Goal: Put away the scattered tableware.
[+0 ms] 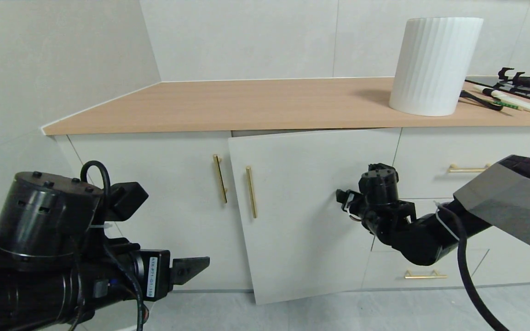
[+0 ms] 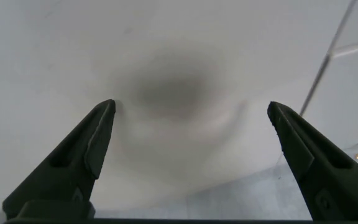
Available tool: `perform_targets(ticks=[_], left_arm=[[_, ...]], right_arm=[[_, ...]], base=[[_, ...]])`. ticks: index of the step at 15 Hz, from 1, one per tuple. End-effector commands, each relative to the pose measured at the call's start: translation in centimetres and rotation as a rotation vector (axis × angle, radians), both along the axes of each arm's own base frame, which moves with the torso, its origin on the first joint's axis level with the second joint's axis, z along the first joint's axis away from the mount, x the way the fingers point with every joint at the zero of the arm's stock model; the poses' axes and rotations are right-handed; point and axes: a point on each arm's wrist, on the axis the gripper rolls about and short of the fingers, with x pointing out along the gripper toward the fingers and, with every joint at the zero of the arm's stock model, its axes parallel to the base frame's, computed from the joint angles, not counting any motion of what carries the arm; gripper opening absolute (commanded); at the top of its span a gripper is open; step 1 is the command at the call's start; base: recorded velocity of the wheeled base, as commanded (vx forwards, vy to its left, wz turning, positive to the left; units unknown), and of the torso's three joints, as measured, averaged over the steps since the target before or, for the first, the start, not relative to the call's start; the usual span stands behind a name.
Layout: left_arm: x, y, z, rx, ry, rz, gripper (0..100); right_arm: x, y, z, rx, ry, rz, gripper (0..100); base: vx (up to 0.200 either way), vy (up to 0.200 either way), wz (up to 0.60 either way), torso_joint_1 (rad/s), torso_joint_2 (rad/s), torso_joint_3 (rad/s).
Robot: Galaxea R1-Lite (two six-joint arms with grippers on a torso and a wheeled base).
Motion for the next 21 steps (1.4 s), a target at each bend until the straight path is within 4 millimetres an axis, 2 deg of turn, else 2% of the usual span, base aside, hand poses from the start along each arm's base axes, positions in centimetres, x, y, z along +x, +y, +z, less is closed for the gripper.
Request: perform_targets(ticks=[1,11,15,16,17,18,19,21], left_arm=[[0.0,0.0,0.0,0.001,0.001,0.000,100],[0.0,0.0,-0.1,0.000,0.003,0.001,100],[0.2,-0.1,-0.3,0.003,0.012,0.005,100],[0.2,-0.1,-0.3,0.003,0.012,0.005,100],[0.2,-0.1,-0.3,0.003,0.012,0.005,100],[0.2,-0.1,-0.2,0.002,0.011,0.005,100],[0.2,-0.1,-0.2,0.002,0.011,0.005,100],[0.2,-0.1,-0.2,0.001,0.009,0.005,100]], right_arm=[[0.6,-0.1,-0.9,-0.015,0.008,-0.022,100],[1.9,-1.4,-1.5,-0.073,-0.008,-0.100,100],[2.4,-1.5,-1.5,-0.092,-0.063,-0.122,100],[2.2,-1.4,-1.0,-0.079,-0.085,-0.120,100],[1.6,-1.4,-0.3,-0.069,-0.098,-0.104,100],[-0.1,-1.3,0.6,-0.061,-0.085,-0.039,100],[-2.5,-1.0,1.6,-0.034,-0.064,0.091,100],[-8.5,-2.2,3.4,0.014,0.025,0.423,100]], base=[[0.000,0.000,0.00,0.000,0.00,0.000],[0.000,0.000,0.00,0.000,0.00,0.000],[0.000,0.000,0.00,0.000,0.00,0.000],[0.000,0.000,0.00,0.000,0.00,0.000],[0.000,0.000,0.00,0.000,0.00,0.000],[0.000,0.000,0.00,0.000,0.00,0.000],[0.000,0.000,0.00,0.000,0.00,0.000],[0.000,0.000,0.00,0.000,0.00,0.000]])
